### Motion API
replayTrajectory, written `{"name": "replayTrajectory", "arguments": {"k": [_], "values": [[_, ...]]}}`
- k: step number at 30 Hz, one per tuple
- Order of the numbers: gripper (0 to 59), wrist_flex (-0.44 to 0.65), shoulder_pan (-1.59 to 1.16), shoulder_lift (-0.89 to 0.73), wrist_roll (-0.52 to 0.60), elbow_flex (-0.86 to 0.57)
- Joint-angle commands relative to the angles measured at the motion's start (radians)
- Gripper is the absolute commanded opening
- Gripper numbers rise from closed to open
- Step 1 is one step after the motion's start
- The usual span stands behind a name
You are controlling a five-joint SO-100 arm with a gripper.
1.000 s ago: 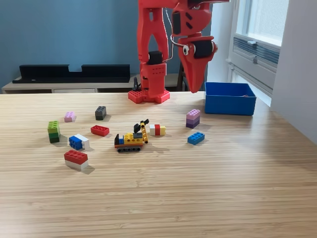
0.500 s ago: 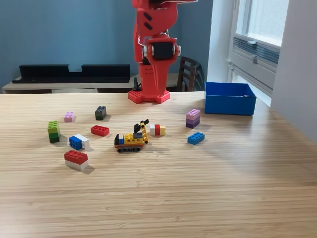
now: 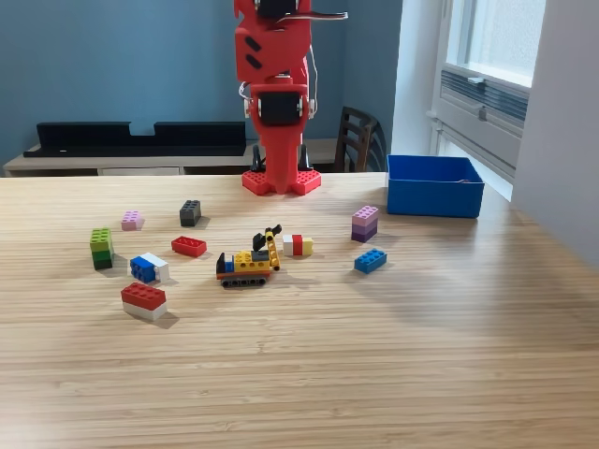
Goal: Grasp a lego block and put it in the bin.
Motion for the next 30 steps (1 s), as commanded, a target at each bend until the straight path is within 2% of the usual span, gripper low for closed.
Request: {"name": "replayTrajectory", "arguments": {"k": [1,16,21,23,26,30], "values": [[0.1,-0.023,0.089,0.071,0.009,-0.012],[0.3,-0.225,0.319,0.066,0.048,-0.012],[0.3,-0.259,0.353,0.061,0.057,-0.049],[5.3,-0.267,0.357,0.060,0.057,-0.054],[16.7,-0.273,0.360,0.051,0.057,-0.072],[26.9,-0.268,0.379,-0.058,0.075,-0.160]]}}
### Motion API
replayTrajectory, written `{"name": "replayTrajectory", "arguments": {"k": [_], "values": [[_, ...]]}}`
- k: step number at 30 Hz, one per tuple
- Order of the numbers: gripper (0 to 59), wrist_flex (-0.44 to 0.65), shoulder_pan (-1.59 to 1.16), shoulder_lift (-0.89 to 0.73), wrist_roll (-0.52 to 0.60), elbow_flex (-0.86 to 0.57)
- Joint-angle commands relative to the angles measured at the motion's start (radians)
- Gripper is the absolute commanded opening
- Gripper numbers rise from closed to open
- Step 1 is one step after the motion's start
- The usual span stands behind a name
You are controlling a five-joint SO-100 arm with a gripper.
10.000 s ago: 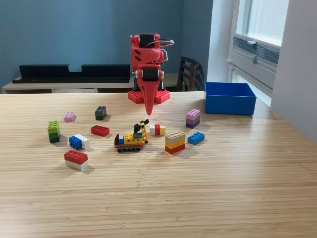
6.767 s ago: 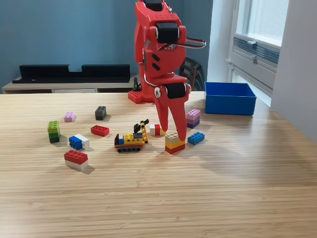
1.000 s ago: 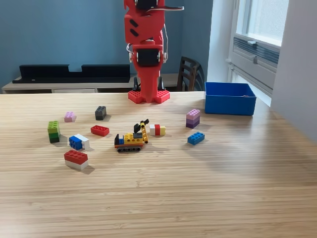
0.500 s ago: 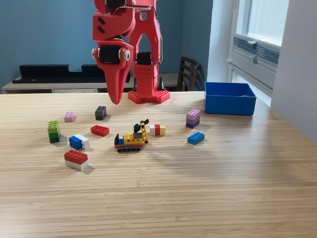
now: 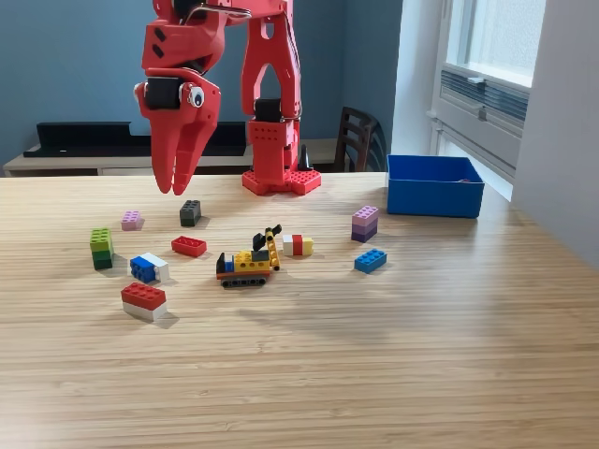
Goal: Grasp a lego block and put it in the bin.
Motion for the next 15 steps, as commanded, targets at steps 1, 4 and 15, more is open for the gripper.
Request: {"name": "replayTrajectory", "arguments": {"k": [1,4,15], "values": [[28.2,-0.006,0.025,-0.081,0.029,-0.175],[30.0,0.008,0.029,-0.173,0.043,-0.247],[31.5,0.066,0.011,-0.462,0.118,-0.468]]}}
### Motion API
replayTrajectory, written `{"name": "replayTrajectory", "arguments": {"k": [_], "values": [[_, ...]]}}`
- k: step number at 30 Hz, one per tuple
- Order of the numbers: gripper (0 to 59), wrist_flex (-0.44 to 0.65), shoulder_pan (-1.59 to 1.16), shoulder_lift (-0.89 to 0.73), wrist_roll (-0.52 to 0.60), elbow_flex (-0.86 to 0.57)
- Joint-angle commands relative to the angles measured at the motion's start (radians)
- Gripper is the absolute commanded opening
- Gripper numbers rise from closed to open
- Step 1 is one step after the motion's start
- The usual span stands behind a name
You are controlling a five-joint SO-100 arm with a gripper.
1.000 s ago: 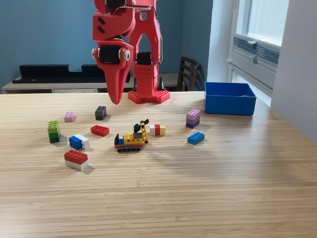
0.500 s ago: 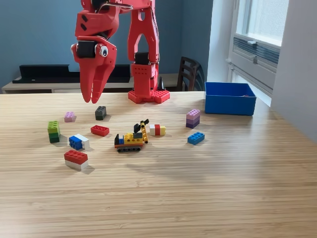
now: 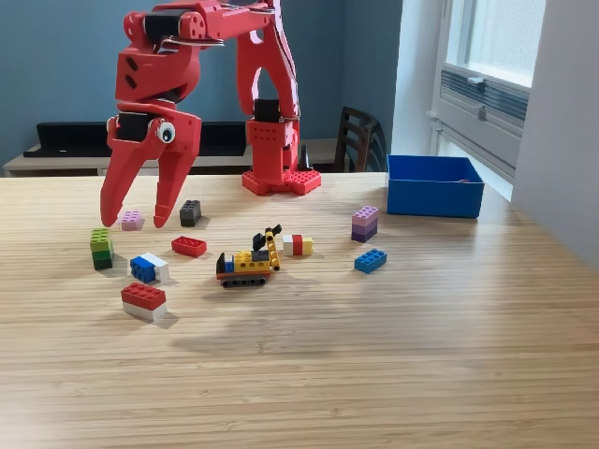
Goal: Grasp a lego block and put it in the bin.
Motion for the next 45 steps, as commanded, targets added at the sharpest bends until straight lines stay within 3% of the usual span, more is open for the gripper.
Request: {"name": "replayTrajectory", "arguments": {"k": [1,17,37,42,45], "values": [[31.5,0.014,-0.014,-0.089,0.038,-0.161],[27.0,0.098,-0.060,-0.347,0.195,-0.466],[17.5,0.193,-0.032,-0.537,0.233,-0.716],[13.5,0.190,-0.008,-0.548,0.244,-0.741],[7.7,0.181,0.003,-0.548,0.272,-0.742]]}}
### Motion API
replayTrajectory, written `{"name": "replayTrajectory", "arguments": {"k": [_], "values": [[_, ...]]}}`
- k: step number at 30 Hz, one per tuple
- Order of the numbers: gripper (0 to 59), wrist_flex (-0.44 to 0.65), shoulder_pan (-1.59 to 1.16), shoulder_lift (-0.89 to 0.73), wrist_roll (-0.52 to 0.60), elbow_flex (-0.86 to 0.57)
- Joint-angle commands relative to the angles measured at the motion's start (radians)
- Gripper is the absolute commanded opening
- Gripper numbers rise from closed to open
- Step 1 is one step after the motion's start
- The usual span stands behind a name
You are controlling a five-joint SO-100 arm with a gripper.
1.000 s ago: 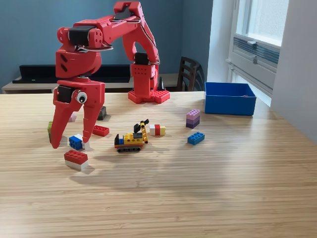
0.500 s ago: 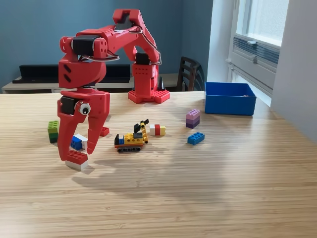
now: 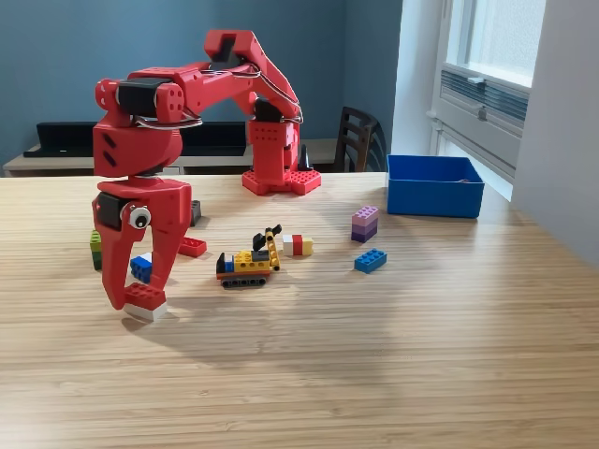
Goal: Grasp a lego block and put it in the bin.
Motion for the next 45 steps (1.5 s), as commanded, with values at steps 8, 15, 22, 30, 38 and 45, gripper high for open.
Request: {"name": "replayTrajectory", "arguments": {"k": [8,15,22,30,38,45], "values": [[0.0,-0.025,0.025,0.032,0.051,-0.067],[0.0,-0.020,0.023,0.034,0.049,-0.066],[0.0,0.008,0.006,0.049,0.018,0.051],[0.0,0.124,-0.035,0.117,-0.025,0.118],[0.0,0.149,-0.112,0.463,-0.060,0.296],[0.0,0.238,-0.247,0.704,-0.086,0.371]]}}
